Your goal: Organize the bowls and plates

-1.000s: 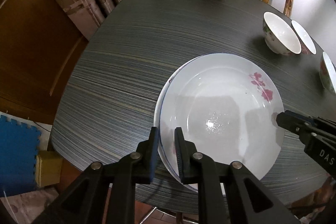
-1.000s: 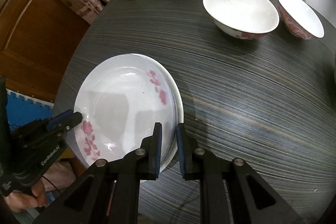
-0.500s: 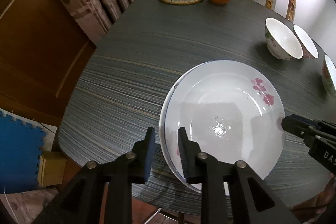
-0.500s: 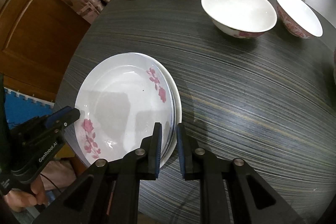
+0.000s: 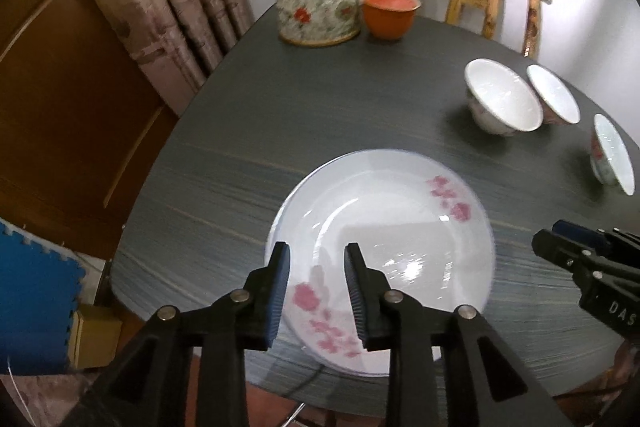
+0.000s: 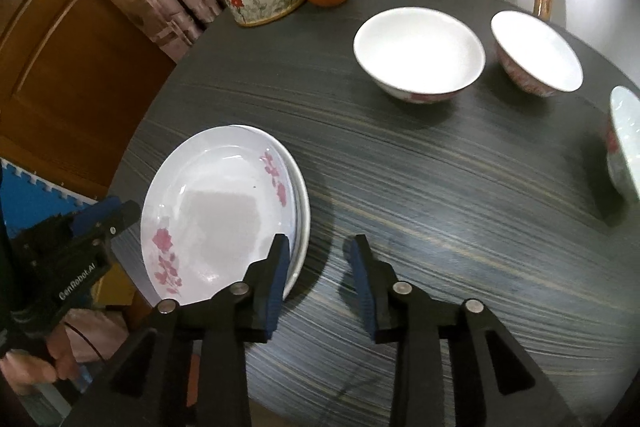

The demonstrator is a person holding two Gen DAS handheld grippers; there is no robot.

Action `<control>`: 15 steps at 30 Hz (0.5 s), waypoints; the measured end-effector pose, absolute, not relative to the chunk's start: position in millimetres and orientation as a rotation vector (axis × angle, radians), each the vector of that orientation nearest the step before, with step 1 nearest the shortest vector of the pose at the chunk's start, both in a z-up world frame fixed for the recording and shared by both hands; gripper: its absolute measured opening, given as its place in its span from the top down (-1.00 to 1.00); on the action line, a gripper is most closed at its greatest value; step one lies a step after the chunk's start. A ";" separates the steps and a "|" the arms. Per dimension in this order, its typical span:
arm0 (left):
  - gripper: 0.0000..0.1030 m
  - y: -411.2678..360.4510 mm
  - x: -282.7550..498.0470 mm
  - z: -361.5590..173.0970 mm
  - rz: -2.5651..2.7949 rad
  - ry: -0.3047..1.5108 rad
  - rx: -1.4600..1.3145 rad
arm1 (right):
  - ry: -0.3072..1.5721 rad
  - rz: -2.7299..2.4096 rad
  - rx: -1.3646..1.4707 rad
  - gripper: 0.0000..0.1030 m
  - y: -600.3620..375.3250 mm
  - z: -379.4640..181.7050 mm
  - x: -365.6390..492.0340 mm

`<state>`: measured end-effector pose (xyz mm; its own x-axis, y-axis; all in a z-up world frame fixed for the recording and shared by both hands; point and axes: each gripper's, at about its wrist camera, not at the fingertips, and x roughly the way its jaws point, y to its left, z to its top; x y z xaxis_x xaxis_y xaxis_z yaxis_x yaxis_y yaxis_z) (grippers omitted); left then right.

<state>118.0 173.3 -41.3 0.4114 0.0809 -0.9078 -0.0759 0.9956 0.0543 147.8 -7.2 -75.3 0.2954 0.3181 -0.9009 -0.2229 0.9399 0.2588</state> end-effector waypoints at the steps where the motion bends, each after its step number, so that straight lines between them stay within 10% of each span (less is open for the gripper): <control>1: 0.39 168.3 118.1 -39.5 0.089 1.134 0.006 | 1.208 0.354 0.085 0.33 -12.2 -73.3 145.8; 15: 0.37 68.8 140.4 -19.8 -0.152 1.117 0.000 | 1.151 0.245 0.135 0.08 -115.4 -45.9 132.6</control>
<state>140.4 68.8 -19.8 0.4295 -0.1217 -0.8948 0.1212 0.9897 -0.0764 132.6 -115.4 -45.9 0.3850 0.2609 -0.8853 -0.1231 0.9652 0.2309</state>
